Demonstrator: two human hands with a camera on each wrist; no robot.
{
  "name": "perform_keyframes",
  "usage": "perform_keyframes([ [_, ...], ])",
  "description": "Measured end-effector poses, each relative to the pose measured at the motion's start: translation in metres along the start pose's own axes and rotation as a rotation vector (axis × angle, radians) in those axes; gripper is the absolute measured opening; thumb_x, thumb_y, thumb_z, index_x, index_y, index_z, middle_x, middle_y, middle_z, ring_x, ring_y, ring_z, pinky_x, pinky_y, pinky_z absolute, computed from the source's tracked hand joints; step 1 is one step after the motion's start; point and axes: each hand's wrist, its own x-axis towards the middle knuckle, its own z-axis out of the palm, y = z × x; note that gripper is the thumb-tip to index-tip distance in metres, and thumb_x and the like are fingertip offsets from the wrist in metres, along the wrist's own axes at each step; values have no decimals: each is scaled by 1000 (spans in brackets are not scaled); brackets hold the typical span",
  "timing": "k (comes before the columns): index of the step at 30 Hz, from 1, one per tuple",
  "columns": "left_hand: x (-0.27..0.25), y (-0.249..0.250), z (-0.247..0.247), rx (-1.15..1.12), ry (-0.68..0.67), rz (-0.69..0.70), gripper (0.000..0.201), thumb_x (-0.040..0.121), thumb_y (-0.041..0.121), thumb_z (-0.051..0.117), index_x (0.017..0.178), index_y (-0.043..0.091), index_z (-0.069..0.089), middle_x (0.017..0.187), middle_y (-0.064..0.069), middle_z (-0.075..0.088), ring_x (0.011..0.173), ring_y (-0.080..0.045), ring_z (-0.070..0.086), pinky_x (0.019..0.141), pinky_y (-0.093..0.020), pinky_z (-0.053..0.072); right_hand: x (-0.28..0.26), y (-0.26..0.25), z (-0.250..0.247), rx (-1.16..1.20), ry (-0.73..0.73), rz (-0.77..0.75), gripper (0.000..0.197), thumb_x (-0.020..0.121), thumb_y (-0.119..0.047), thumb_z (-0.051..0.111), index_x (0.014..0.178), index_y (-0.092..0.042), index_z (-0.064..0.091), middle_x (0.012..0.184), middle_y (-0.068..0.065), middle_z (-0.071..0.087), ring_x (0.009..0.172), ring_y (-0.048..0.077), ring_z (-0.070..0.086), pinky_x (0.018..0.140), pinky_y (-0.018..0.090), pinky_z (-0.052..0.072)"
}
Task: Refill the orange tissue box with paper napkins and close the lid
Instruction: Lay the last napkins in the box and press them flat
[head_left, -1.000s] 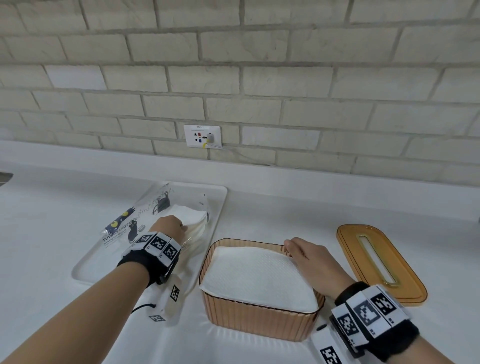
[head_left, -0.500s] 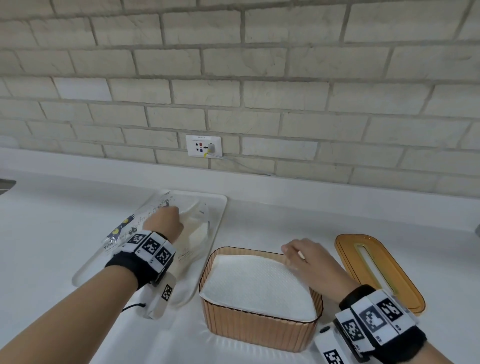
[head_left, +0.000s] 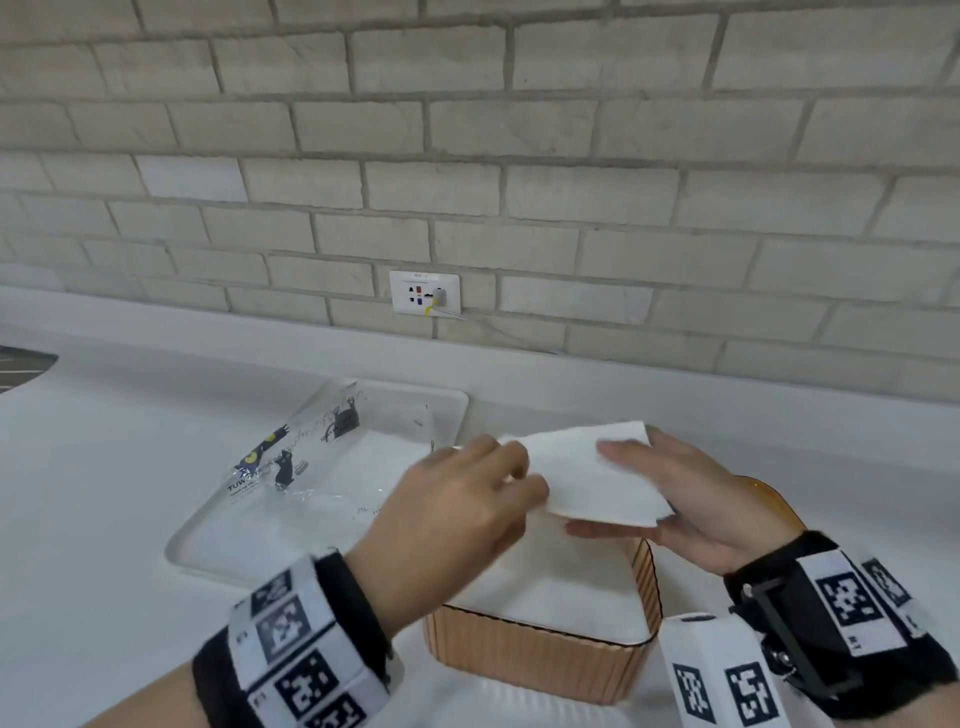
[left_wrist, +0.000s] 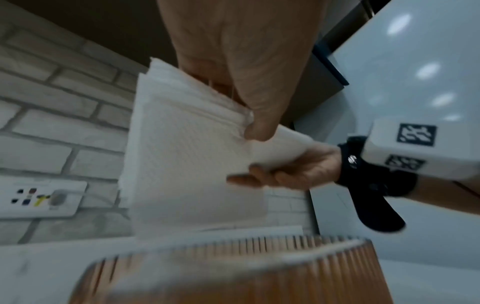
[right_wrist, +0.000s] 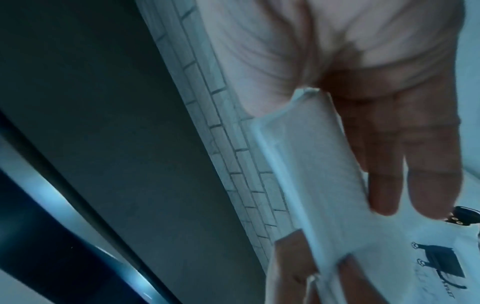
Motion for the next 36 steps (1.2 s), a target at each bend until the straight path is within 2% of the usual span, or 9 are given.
perform_keyframes([
  [5,-15,6,21,-151,61,-16,8,84,22,60,88,18,66,102,-1,63,94,-17,57,73,-33,48,-6,3,-8,-212,151,-176,70,89,-1,55,143,-34,25,122,-1,58,105,21,60,78,31,50],
  [9,-11,-1,9,-327,185,-182,41,86,46,60,116,19,60,130,-3,52,122,-17,48,99,-37,41,-16,-4,-9,-408,131,-352,68,90,-6,55,131,-52,26,112,-9,66,99,7,65,89,29,51],
  [12,0,-15,-2,-573,286,-410,67,76,53,64,134,37,35,143,5,36,135,-8,33,111,-20,28,-26,-13,-8,-471,70,-438,62,90,-9,54,128,-53,35,102,-10,70,96,6,67,85,21,54],
  [15,9,-26,-5,-1002,301,-661,79,66,54,69,132,48,27,134,15,49,125,0,46,100,-17,39,-29,-15,-5,-454,35,-497,56,89,-9,55,128,-47,41,102,-8,70,96,8,67,82,18,53],
  [18,15,-29,-3,-1361,271,-754,58,67,43,73,120,33,52,107,8,70,100,-14,67,75,-24,54,-26,-14,-1,-446,67,-540,45,89,-10,54,122,-40,50,105,-8,69,99,10,65,85,22,53],
  [22,16,-21,6,-1311,301,-726,34,80,27,65,111,13,60,108,-4,71,98,-20,69,78,-28,56,-23,-7,1,-507,165,-581,20,91,-20,53,107,-31,58,100,-9,70,95,11,66,84,31,51],
  [26,0,-12,23,-1231,331,-703,33,81,41,63,106,20,61,104,1,70,98,-13,67,79,-22,51,-24,9,-5,-714,251,-543,9,91,-32,50,89,-28,58,76,-6,61,61,2,54,59,10,40],
  [32,-26,-2,52,-1028,231,-747,22,88,43,57,102,28,52,95,15,66,89,-5,65,76,-21,49,-15,48,-27,-833,269,-418,20,80,-41,58,96,-28,55,110,-19,50,102,-2,49,82,7,36],
  [36,-29,6,55,-894,245,-661,15,92,48,46,103,38,46,90,6,60,74,-28,60,65,-29,48,-14,59,-25,-705,197,-300,15,88,-18,62,95,-26,51,86,-6,67,69,2,63,58,13,44],
])
